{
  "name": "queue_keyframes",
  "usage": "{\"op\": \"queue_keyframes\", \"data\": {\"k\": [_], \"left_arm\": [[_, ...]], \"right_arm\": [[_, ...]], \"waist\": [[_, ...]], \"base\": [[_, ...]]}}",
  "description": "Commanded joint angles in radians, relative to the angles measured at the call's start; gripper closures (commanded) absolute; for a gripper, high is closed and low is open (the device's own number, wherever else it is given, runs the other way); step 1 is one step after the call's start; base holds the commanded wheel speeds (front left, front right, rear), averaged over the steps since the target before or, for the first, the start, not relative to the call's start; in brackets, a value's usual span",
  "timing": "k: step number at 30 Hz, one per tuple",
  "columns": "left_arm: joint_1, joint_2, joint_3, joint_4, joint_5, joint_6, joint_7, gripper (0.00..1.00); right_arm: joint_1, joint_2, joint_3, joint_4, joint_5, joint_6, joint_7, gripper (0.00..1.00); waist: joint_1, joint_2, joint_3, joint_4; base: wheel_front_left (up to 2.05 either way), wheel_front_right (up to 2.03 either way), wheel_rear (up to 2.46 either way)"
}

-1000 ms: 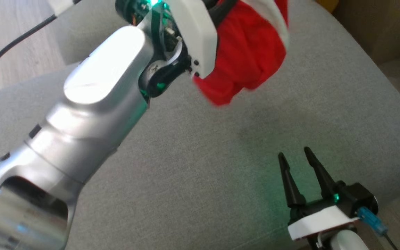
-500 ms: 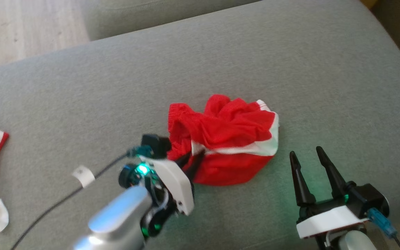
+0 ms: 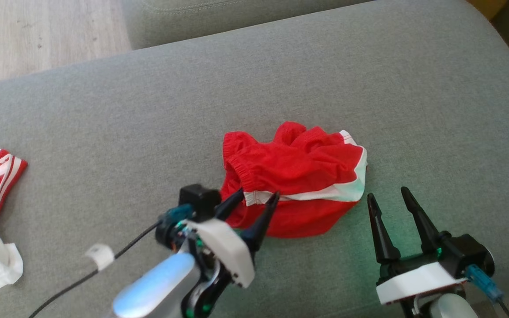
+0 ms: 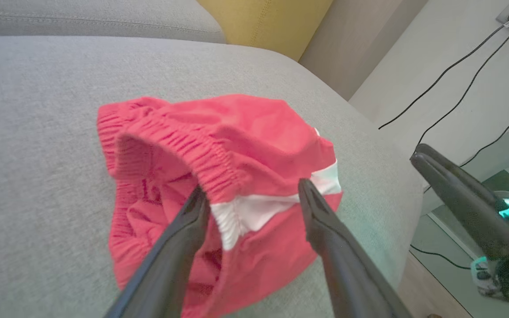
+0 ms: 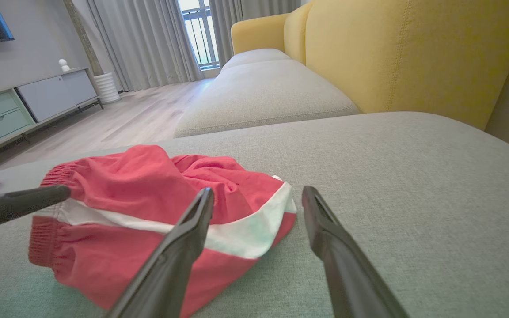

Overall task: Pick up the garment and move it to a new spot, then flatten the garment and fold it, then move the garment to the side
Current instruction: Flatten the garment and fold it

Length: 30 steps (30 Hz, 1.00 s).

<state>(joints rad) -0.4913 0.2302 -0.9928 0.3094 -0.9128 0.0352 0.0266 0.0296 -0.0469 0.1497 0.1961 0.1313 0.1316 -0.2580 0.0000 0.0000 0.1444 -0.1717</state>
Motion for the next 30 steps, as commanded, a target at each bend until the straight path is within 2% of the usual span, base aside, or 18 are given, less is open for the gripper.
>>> {"op": "queue_keyframes", "data": {"k": [1, 5, 10, 14, 16, 18, 20, 21, 25, 30], "left_arm": [[0.003, 0.032, 0.043, -0.040, 0.006, 0.011, -0.013, 0.00], [0.035, 0.060, 0.052, -0.087, -0.008, 0.035, -0.004, 0.00], [0.047, 0.081, 0.055, -0.117, -0.016, 0.038, 0.003, 0.00], [0.042, 0.085, 0.064, -0.126, -0.019, 0.045, -0.001, 0.15], [0.039, 0.087, 0.067, -0.129, -0.022, 0.047, 0.001, 0.50], [0.038, 0.091, 0.072, -0.130, -0.025, 0.048, 0.000, 0.70], [0.038, 0.095, 0.075, -0.129, -0.028, 0.047, -0.001, 1.00], [0.038, 0.096, 0.076, -0.128, -0.032, 0.043, 0.001, 1.00], [0.015, 0.068, 0.089, -0.135, -0.091, -0.017, 0.019, 1.00], [-0.150, 0.020, 0.084, -0.129, -0.086, -0.087, 0.083, 1.00]], "right_arm": [[-0.029, -0.003, 0.023, -0.028, -0.003, -0.001, -0.004, 0.00], [-0.019, -0.003, 0.017, -0.031, -0.003, -0.001, -0.004, 0.00], [-0.017, -0.003, 0.018, -0.030, -0.005, -0.001, -0.004, 0.00], [-0.021, -0.003, 0.020, -0.028, -0.005, -0.001, -0.004, 0.00], [-0.023, -0.003, 0.021, -0.026, -0.005, -0.001, -0.004, 0.00], [-0.024, -0.003, 0.017, -0.025, -0.003, -0.001, -0.004, 0.00], [-0.022, -0.003, 0.017, -0.022, -0.003, -0.001, -0.004, 0.00], [-0.020, -0.003, 0.018, -0.020, -0.004, -0.001, -0.004, 0.00], [-0.019, -0.003, 0.017, -0.016, -0.007, -0.001, -0.004, 0.00], [-0.029, -0.003, 0.029, -0.016, -0.004, -0.001, -0.004, 0.00]], "waist": [[0.0000, 0.0000, -0.002, -0.004], [0.0000, 0.0000, -0.001, -0.007], [0.0000, 0.0000, 0.003, -0.013], [0.0000, 0.0000, 0.006, -0.018], [0.0000, 0.0000, 0.006, -0.022], [0.0000, 0.0000, 0.003, -0.026], [0.0000, 0.0000, -0.003, -0.031], [0.0000, 0.0000, -0.008, -0.034], [0.0000, 0.0000, -0.024, -0.051], [0.0000, 0.0000, -0.034, -0.079]], "base": [[0.00, 0.00, 0.00], [0.00, 0.00, 0.00], [0.00, 0.00, 0.00], [0.00, 0.00, 0.00], [0.00, 0.00, 0.00], [0.00, 0.00, 0.00], [0.00, 0.00, 0.00], [0.00, 0.00, 0.00], [0.00, 0.00, 0.00], [0.00, 0.00, 0.00]]}}
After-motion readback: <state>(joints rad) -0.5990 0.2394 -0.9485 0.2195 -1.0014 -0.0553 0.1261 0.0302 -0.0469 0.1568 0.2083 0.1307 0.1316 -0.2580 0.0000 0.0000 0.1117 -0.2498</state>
